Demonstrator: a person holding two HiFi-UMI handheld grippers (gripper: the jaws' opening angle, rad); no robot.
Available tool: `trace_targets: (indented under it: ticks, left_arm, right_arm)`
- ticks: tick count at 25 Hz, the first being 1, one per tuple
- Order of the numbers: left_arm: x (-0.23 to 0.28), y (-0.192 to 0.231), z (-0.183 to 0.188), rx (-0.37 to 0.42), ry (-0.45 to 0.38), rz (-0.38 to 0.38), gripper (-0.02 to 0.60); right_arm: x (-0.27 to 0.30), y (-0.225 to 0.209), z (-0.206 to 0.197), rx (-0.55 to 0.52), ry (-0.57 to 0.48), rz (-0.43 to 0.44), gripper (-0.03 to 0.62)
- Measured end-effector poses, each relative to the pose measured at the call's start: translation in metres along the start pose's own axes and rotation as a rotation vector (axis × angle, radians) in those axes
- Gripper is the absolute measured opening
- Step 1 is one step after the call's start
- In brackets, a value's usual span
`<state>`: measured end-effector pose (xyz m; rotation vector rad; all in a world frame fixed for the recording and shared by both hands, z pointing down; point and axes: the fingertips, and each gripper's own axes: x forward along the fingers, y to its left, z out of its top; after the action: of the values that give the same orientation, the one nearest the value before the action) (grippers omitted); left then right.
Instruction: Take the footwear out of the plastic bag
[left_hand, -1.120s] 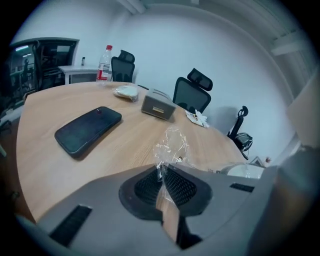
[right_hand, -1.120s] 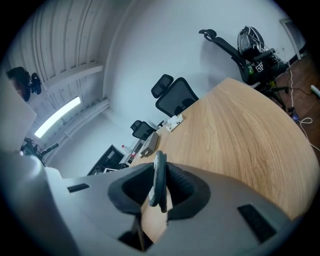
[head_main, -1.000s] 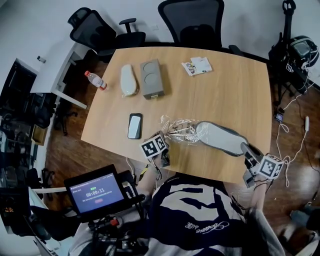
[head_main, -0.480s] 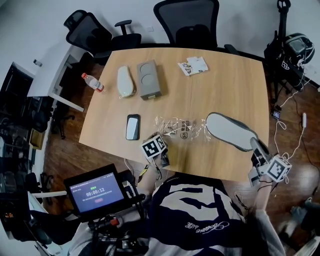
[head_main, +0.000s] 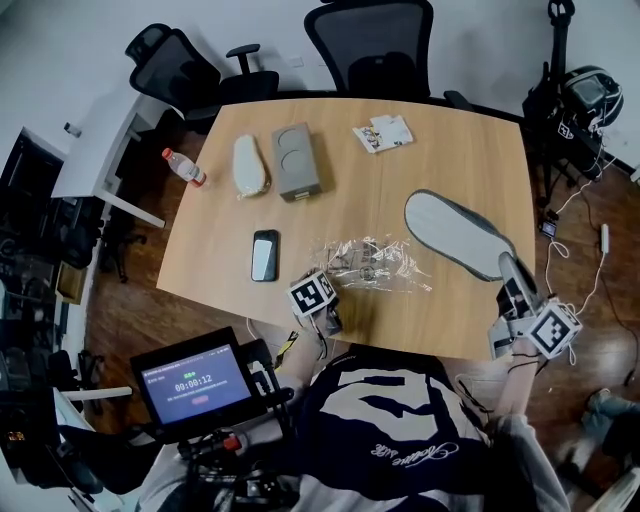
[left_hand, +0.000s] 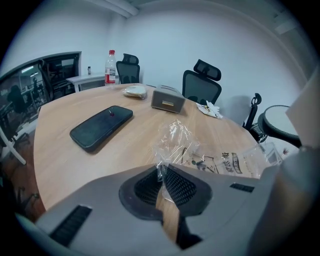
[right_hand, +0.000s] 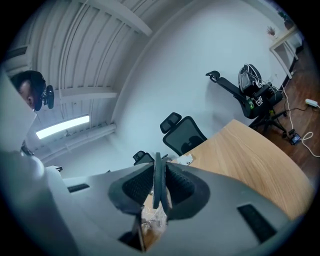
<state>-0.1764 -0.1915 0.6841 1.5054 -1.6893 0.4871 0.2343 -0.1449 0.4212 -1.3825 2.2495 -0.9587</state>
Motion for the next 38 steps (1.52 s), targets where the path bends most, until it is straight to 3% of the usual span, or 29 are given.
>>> trace_targets:
  ticks: [6, 14, 18, 20, 23, 25, 27, 31, 35, 38]
  left_arm:
    - [0.0, -0.026, -0.006, -0.068, -0.001, -0.072, 0.014]
    - [-0.009, -0.056, -0.017, -0.19, 0.006, -0.179, 0.014]
    - [-0.01, -0.06, -0.023, -0.183, 0.011, -0.19, 0.014]
    - [-0.01, -0.06, -0.022, -0.169, 0.006, -0.19, 0.014]
    - [-0.01, -0.061, -0.021, -0.12, 0.005, -0.201, 0.015]
    - [-0.011, -0.064, -0.022, -0.082, 0.017, -0.219, 0.017]
    - [-0.012, -0.064, -0.021, -0.061, 0.024, -0.221, 0.083]
    - [-0.014, -0.054, -0.013, -0.055, 0.014, -0.223, 0.153]
    - [-0.02, -0.039, -0.002, -0.028, -0.009, -0.208, 0.158]
    - [-0.027, -0.012, 0.008, -0.019, -0.064, -0.136, 0.158]
  right_arm:
    - [0.026, 0.016, -0.028, 0.078, 0.034, 0.083, 0.071]
    - [0.054, 0.018, -0.105, 0.189, 0.152, 0.088, 0.072]
    - [0.055, -0.002, -0.139, 0.243, 0.222, 0.001, 0.072]
    - [0.049, -0.021, -0.15, 0.228, 0.258, -0.095, 0.072]
    - [0.045, -0.041, -0.158, 0.201, 0.281, -0.165, 0.072]
    - [0.043, -0.052, -0.163, 0.192, 0.29, -0.191, 0.072]
    - [0.039, -0.063, -0.168, 0.198, 0.29, -0.211, 0.074]
    - [0.035, -0.085, -0.178, 0.237, 0.288, -0.242, 0.074]
    - [0.04, -0.106, -0.181, 0.244, 0.279, -0.247, 0.077]
    - [0.04, -0.117, -0.192, 0.202, 0.307, -0.282, 0.081]
